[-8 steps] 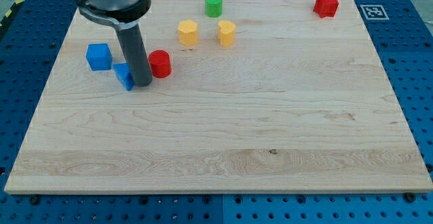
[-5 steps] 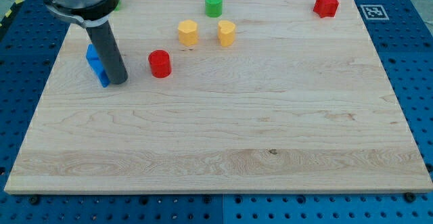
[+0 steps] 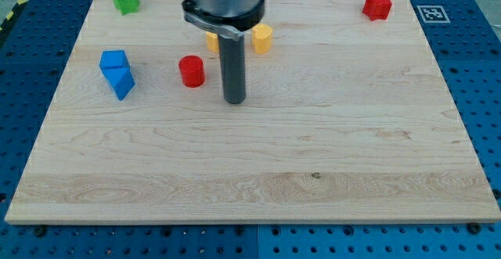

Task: Slide the red circle closer to the blue triangle

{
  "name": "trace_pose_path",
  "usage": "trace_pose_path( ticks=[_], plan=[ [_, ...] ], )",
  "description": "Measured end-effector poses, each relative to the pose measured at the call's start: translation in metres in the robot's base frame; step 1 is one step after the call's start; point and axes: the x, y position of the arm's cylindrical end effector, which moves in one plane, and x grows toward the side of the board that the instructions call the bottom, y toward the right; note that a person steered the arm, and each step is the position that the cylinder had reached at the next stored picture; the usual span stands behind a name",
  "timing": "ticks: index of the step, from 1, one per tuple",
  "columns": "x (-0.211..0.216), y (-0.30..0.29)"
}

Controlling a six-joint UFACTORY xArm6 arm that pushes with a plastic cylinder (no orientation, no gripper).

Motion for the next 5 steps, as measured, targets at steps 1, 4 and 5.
trace_pose_path(
  ticks=[1, 4, 5],
  plan=[
    [-0.005, 0.0],
    [-0.046, -0.036],
    [-0.051, -0.038]
  ],
)
